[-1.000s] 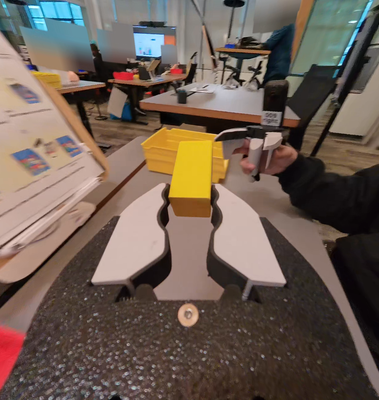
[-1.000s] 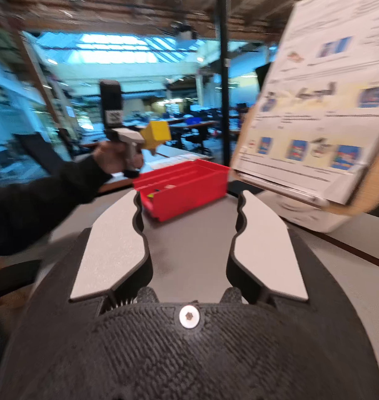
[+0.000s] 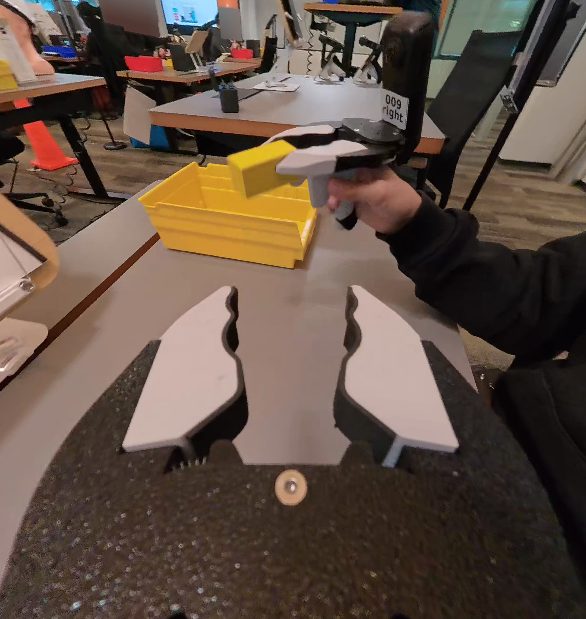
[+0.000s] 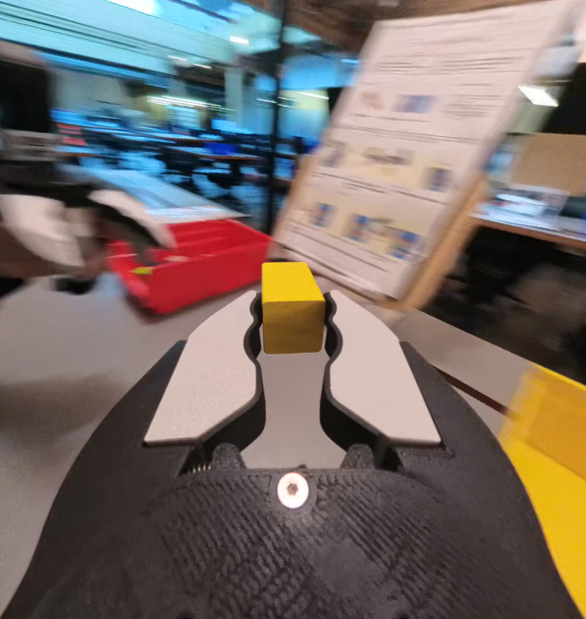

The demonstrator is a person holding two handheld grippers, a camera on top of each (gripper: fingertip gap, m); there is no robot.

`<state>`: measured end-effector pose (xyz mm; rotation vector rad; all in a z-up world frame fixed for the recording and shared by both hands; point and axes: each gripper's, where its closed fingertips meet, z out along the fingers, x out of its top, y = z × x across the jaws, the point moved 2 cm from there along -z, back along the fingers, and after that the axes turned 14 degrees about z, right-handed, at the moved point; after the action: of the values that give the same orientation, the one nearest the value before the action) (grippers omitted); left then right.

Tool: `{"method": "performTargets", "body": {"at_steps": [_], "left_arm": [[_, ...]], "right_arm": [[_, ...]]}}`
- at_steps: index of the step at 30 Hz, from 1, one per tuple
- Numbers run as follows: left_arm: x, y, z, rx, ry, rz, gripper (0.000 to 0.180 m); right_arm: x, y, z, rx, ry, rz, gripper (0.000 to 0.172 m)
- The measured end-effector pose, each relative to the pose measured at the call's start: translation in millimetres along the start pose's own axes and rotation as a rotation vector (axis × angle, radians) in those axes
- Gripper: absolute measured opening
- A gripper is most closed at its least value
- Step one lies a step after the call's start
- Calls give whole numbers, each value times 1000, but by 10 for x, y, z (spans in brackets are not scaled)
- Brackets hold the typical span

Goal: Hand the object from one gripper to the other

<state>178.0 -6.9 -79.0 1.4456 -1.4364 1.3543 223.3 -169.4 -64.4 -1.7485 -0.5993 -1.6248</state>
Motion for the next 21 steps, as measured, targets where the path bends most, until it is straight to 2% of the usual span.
{"method": "performTargets", "body": {"at_steps": [3, 7, 10, 14, 19, 20, 21], "left_arm": [[-84, -5, -109, 33, 4, -31, 56], [-263, 48, -184, 21, -6, -80, 53], [-390, 63, -219, 32, -10, -115, 51], [-481, 24, -322, 82, 6, -147, 50], [-592, -253, -648, 261, -6, -224, 62], [-615, -339, -764, 313, -20, -240, 62], [-646, -437, -901, 378, -40, -254, 62]], "right_arm": [[-25, 958, -579, -430, 50, 6, 35], [-378, 1748, -1219, -778, -52, 1, 36], [-616, 1984, -1390, -849, -102, 54, 36], [-874, 2135, -1423, -881, -166, 73, 36], [-1010, 2158, -1305, -875, -196, 46, 35], [-1023, 2166, -1298, -880, -200, 36, 40], [-1016, 2186, -1312, -901, -194, 36, 56]]}}
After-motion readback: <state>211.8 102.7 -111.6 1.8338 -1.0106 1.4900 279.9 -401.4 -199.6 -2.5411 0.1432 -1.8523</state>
